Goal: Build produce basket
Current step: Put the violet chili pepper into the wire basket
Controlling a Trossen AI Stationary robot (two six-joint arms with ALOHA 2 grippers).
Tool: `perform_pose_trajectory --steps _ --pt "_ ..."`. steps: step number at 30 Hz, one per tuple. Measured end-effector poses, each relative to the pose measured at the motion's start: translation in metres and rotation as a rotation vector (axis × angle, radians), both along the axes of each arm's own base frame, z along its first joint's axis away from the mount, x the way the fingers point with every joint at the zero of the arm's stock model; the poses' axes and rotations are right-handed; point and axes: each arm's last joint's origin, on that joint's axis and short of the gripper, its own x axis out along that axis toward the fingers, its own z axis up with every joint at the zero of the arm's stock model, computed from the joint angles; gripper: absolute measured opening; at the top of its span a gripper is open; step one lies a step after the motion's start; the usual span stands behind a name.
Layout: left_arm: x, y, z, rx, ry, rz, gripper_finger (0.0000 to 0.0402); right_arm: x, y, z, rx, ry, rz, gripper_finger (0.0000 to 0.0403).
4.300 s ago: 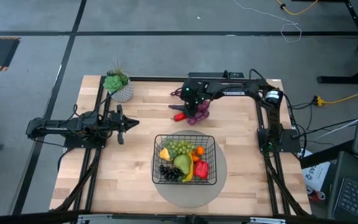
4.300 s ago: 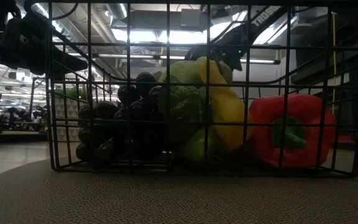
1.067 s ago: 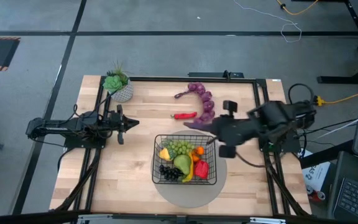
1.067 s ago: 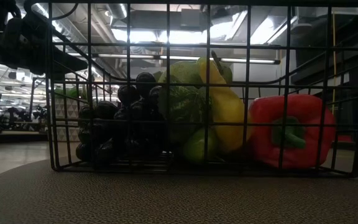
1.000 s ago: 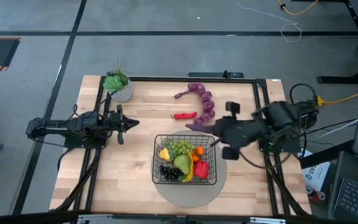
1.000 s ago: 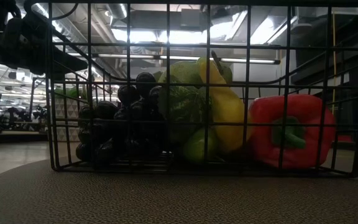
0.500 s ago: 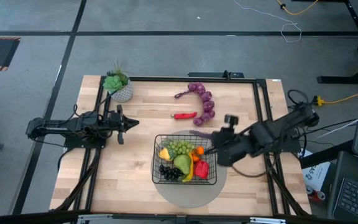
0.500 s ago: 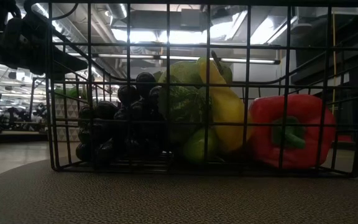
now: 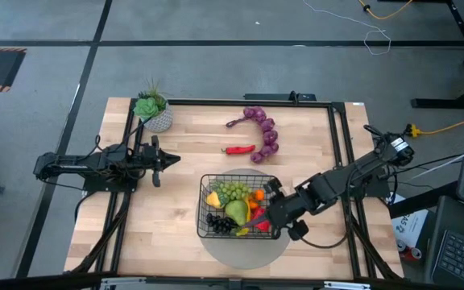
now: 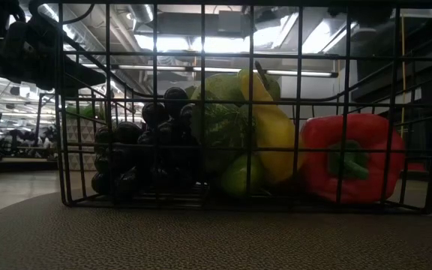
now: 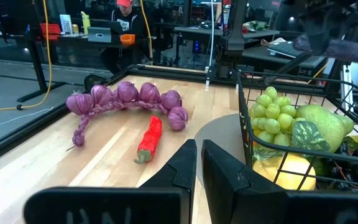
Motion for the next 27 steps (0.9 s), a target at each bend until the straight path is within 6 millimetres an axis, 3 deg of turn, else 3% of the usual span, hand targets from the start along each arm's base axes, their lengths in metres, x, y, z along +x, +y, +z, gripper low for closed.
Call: perform_pose_trajectory --steps 8,16,27 --pt "0.000 0.000 0.000 0.000 0.000 0.000 0.0019 0.002 0.001 -0.018 -0.076 -0.019 0.242 0.0116" --pt "0.000 0.000 0.000 0.000 0.000 0.000 0.0019 0.003 -0.004 -0.028 -0.192 -0.050 0.156 0.0120" --pt "0.000 0.000 0.000 0.000 0.000 0.000 0.0019 0.005 -0.003 -0.027 -0.226 -0.080 0.217 0.0122"
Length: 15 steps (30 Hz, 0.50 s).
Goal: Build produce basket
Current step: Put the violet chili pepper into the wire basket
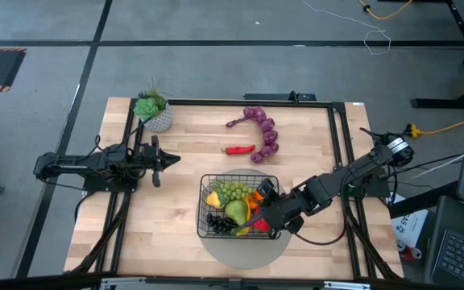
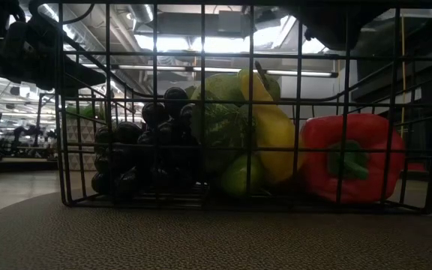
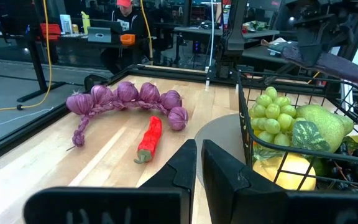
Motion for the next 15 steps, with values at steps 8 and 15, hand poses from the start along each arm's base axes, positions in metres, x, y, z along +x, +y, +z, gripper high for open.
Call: perform_pose_trajectory --steps 8,15 --pt "0.000 0.000 0.000 0.000 0.000 0.000 0.0019 0.006 -0.008 0.001 0.003 -0.020 -0.037 0.0151" --pt "0.000 0.000 0.000 0.000 0.000 0.000 0.0019 0.008 -0.013 0.001 0.004 -0.018 -0.054 0.0223"
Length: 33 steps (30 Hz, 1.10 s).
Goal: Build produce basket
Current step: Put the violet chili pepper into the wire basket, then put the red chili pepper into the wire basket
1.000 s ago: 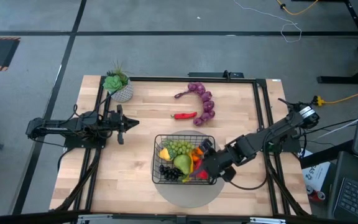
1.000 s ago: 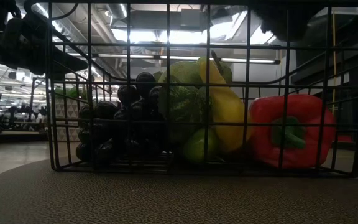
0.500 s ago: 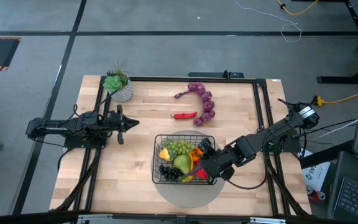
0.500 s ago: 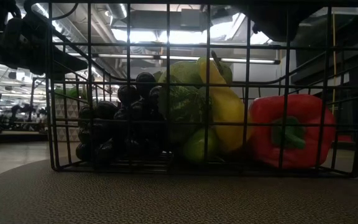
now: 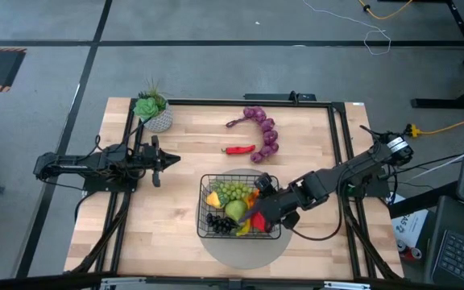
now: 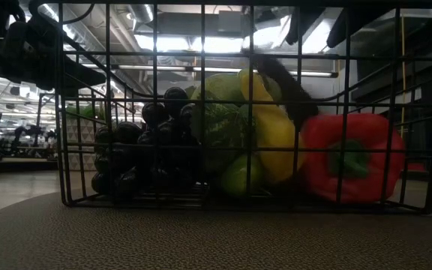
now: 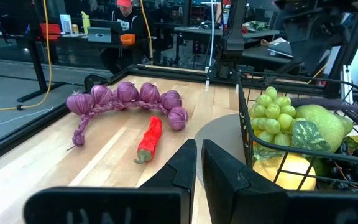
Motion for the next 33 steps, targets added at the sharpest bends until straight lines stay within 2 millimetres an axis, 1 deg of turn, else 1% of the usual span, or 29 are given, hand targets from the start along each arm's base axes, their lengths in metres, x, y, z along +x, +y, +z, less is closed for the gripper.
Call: perform_pose_trajectory --steps 2,5,8,11,14,17,20,22,24,26,28,30,33 --pt "0.000 0.000 0.000 0.000 0.000 0.000 0.0019 0.000 0.000 0.000 0.000 0.000 0.000 0.0236" --pt "0.000 0.000 0.000 0.000 0.000 0.000 0.0019 0.000 0.000 0.000 0.000 0.001 0.000 0.0245" --pt "0.000 0.000 0.000 0.000 0.000 0.000 0.0019 0.000 0.000 0.000 -0.010 -0.002 -0.005 0.0244" --pt "0.000 0.000 0.000 0.000 0.000 0.000 0.0019 0.001 -0.003 0.001 -0.082 -0.044 -0.067 0.0238" --pt "0.000 0.000 0.000 0.000 0.000 0.000 0.0019 0.002 -0.008 0.003 -0.222 -0.133 -0.192 0.0232" --pt "0.000 0.000 0.000 0.000 0.000 0.000 0.0019 0.002 -0.014 0.008 -0.422 -0.243 -0.315 0.0226" --pt "0.000 0.000 0.000 0.000 0.000 0.000 0.0019 0.003 -0.022 0.013 -0.633 -0.320 -0.399 0.0222" --pt "0.000 0.000 0.000 0.000 0.000 0.000 0.0019 0.004 -0.029 0.015 -0.743 -0.346 -0.449 0.0221" --pt "0.000 0.000 0.000 0.000 0.000 0.000 0.0019 0.006 -0.041 0.018 -0.808 -0.359 -0.511 0.0221" --pt "0.000 0.000 0.000 0.000 0.000 0.000 0.0019 0.010 -0.057 0.020 -0.805 -0.349 -0.566 0.0221" --pt "0.000 0.000 0.000 0.000 0.000 0.000 0.0019 0.012 -0.074 0.022 -0.733 -0.325 -0.605 0.0221" --pt "0.000 0.000 0.000 0.000 0.000 0.000 0.0019 0.016 -0.092 0.021 -0.615 -0.287 -0.635 0.0221" --pt "0.000 0.000 0.000 0.000 0.000 0.000 0.0019 0.022 -0.126 0.017 -0.431 -0.211 -0.668 0.0221"
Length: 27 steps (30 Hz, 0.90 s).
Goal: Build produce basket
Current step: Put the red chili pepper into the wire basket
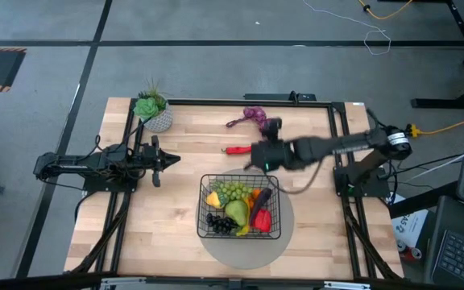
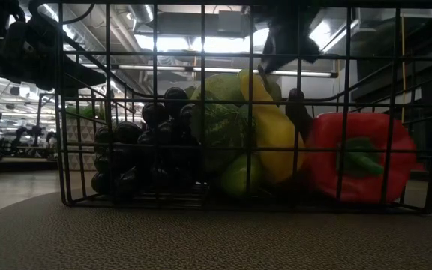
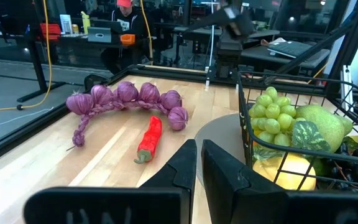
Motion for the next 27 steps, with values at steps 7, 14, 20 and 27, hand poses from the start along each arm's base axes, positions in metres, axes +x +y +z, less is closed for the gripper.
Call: perform_pose_trajectory --steps 7,14,20,27 --pt "0.000 0.000 0.000 0.000 0.000 0.000 0.0019 0.011 -0.087 0.006 0.268 -0.191 -0.026 0.0221" --pt "0.000 0.000 0.000 0.000 0.000 0.000 0.0019 0.017 -0.139 0.005 0.659 -0.434 0.153 0.0221" --pt "0.000 0.000 0.000 0.000 0.000 0.000 0.0019 0.030 -0.159 -0.020 0.796 -0.462 0.140 0.0221" --pt "0.000 0.000 0.000 0.000 0.000 0.000 0.0019 0.045 -0.166 -0.057 0.820 -0.385 0.091 0.0221"
